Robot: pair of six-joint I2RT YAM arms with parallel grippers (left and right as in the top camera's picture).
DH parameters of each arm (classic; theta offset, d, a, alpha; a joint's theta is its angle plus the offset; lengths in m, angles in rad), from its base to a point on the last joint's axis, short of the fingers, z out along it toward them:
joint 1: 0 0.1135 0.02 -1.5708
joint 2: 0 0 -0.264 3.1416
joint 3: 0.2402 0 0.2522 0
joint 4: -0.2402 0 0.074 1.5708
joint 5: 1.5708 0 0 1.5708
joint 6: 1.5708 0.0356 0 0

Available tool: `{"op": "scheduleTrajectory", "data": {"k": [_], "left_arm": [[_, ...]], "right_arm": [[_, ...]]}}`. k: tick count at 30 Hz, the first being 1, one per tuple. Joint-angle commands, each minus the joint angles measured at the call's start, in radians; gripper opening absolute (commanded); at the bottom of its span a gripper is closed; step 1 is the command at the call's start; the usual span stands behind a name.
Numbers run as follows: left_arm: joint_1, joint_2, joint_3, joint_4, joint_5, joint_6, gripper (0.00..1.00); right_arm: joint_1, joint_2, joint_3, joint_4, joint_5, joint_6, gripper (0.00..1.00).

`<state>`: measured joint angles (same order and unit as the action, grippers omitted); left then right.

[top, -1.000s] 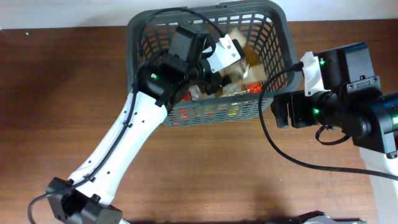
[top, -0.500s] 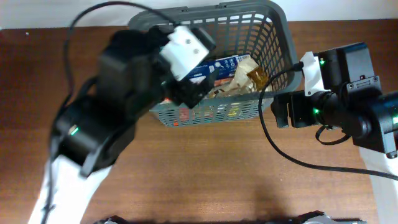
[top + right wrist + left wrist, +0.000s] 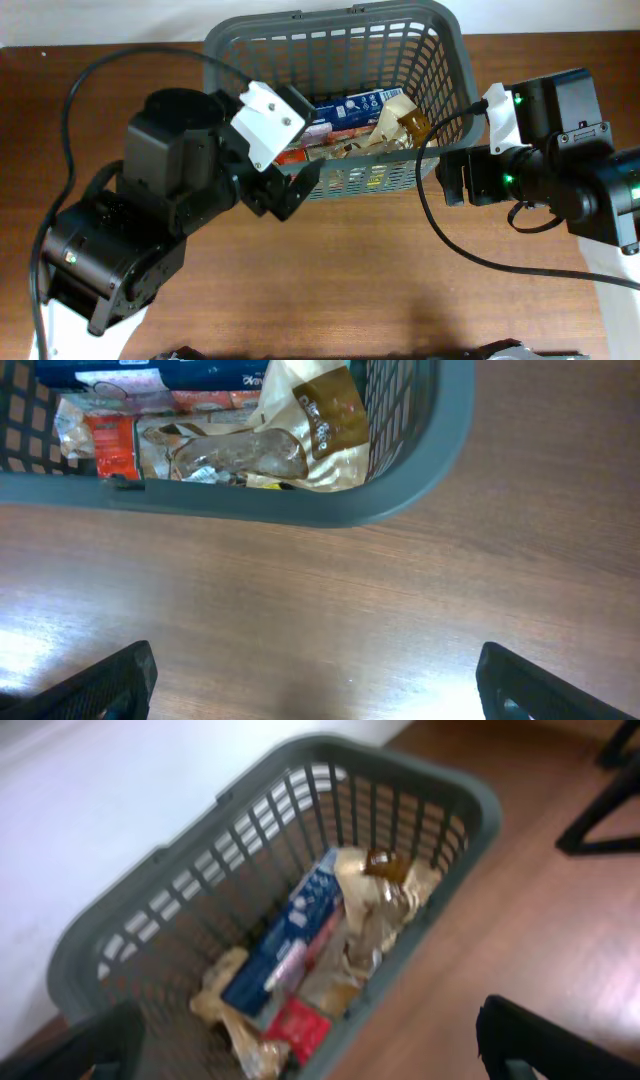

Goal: Pack container

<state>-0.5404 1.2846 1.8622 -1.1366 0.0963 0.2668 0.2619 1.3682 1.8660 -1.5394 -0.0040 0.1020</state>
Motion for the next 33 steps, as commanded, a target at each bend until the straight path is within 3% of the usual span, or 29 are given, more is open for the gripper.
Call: {"op": "scheduleTrajectory", "data": {"k": [1, 21, 23, 25, 33], "left_arm": [[-0.002, -0.01, 0.006, -0.066, -0.006, -0.016, 0.99], [0.008, -0.021, 0.002, -0.159, -0.031, -0.017, 0.99], [0.034, -0.053, -0.018, -0.168, -0.042, -0.061, 0.99], [0.082, -0.109, -0.069, -0.148, -0.04, -0.097, 0.99], [0.298, -0.61, -0.642, 0.143, 0.072, -0.126, 0.99]], "right_arm": [[0.0, 0.003, 0.002, 0.003, 0.008, 0.0, 0.99], [0.0, 0.003, 0.002, 0.003, 0.008, 0.0, 0.99], [0.0, 0.003, 0.002, 0.003, 0.008, 0.0, 0.99], [0.0, 0.003, 0.002, 0.003, 0.008, 0.0, 0.99], [0.0, 0.003, 0.002, 0.003, 0.008, 0.0, 0.99]]}}
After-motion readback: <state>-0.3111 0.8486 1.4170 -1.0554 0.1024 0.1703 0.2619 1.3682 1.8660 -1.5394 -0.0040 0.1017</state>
